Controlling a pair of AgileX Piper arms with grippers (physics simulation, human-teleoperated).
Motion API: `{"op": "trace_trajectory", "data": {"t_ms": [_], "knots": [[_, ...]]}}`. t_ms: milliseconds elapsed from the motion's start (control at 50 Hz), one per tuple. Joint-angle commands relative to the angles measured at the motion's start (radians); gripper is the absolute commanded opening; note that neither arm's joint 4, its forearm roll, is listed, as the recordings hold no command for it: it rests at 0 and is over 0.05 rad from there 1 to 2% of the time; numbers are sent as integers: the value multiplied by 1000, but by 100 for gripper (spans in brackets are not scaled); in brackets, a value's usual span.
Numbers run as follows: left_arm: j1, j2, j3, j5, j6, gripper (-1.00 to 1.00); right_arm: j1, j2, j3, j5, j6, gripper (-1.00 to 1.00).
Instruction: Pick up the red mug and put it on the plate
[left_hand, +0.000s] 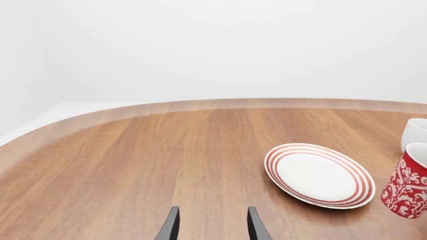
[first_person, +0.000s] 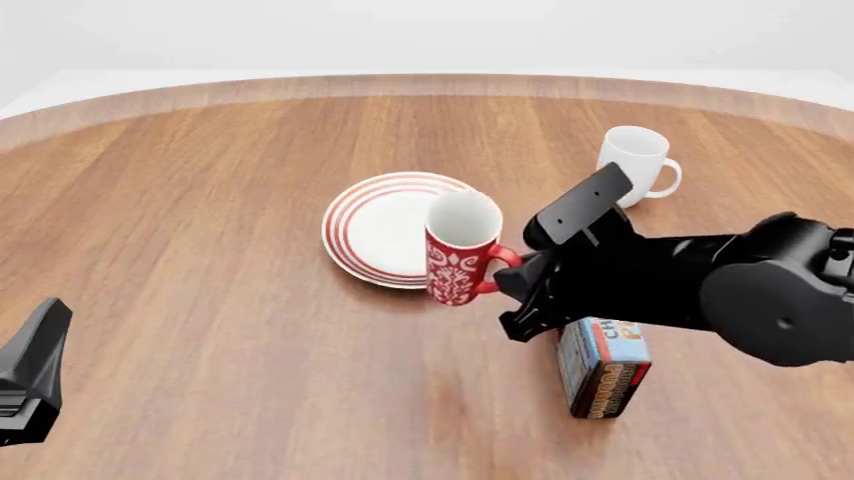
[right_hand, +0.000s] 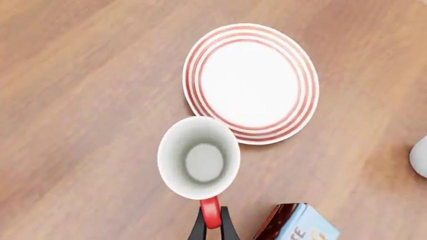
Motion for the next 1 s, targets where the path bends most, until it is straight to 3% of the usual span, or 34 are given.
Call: {"op": "trace_trajectory", "data": {"t_ms": [20, 40, 300, 1000], "knots": [[0, 0, 0, 0, 0, 100, -50, 2, -84, 41, 3, -100], [0, 0, 0, 0, 0, 100, -52, 9, -89, 43, -17, -100], [0, 0, 0, 0, 0, 100, -94, 86, -165, 29, -36, -100], [0, 0, 0, 0, 0, 100, -136, 327, -356, -60, -63, -100]]}}
